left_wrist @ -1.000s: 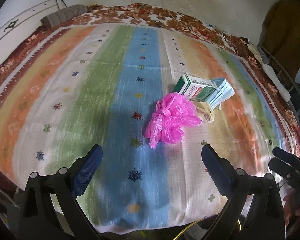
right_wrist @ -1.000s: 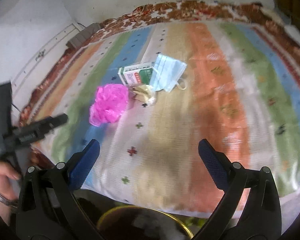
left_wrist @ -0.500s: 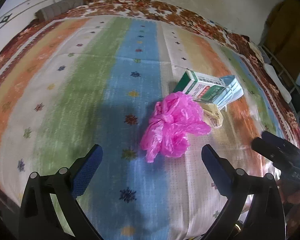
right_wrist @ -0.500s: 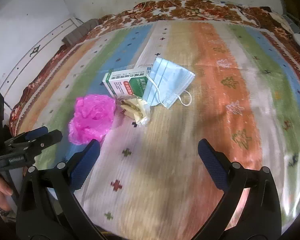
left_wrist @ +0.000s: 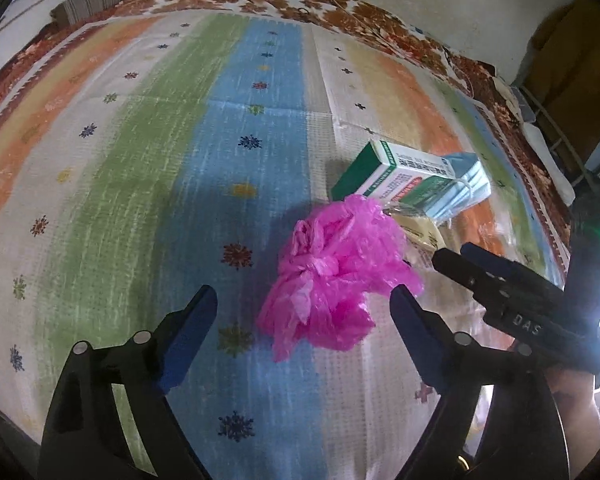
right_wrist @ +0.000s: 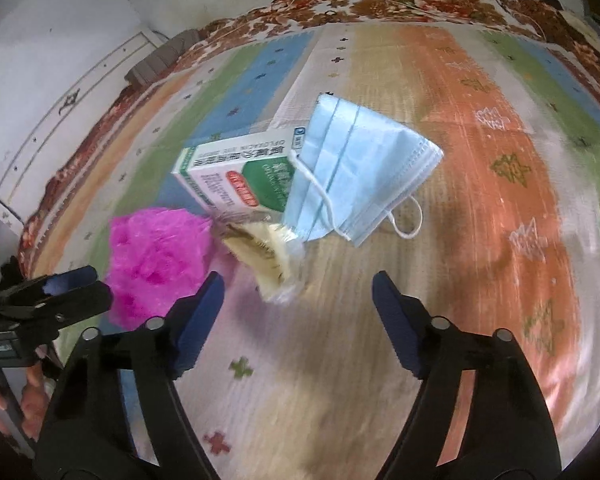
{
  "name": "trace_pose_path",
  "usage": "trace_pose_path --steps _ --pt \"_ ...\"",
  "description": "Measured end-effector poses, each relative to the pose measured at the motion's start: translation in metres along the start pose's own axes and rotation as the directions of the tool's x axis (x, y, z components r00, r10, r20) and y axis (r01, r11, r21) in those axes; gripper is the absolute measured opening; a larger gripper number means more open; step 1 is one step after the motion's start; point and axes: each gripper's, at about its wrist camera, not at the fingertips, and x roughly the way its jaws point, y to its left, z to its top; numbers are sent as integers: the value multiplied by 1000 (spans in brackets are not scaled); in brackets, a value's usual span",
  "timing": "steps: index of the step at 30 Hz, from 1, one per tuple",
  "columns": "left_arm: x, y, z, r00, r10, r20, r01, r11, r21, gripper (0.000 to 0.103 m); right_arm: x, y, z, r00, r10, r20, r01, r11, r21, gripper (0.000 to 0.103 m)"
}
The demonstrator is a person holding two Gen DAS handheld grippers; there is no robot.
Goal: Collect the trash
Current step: 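Grasp the pink plastic bag with the left tool while the right grasps the yellow wrapper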
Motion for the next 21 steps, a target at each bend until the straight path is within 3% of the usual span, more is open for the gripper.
trace_pose_path --steps 2,4,6,8,9,13,21 --pt "7 1 0 1000 24 -4 -24 1000 3 78 11 -2 3 998 40 -52 -40 999 -5 69" --pt "14 0 -1 998 52 -21 -51 998 20 66 16 1 5 998 24 -55 -25 999 -33 54" --pt "17 -3 -3 998 51 -29 -50 997 54 51 19 1 5 998 24 -54 -25 999 -33 47" --pt "15 -3 -3 999 42 -31 -40 998 53 39 21 4 4 998 29 -63 -32 999 -37 24" --pt "13 -1 -3 999 33 -31 -32 999 42 35 22 6 3 997 32 -66 -35 999 -39 19" --pt "4 4 -2 999 45 -21 -44 999 3 21 18 12 -1 997 29 -75 -32 999 -39 17" --pt "-17 10 1 996 88 9 -87 996 -27 19 -6 13 -10 995 -20 -94 13 997 -70 17"
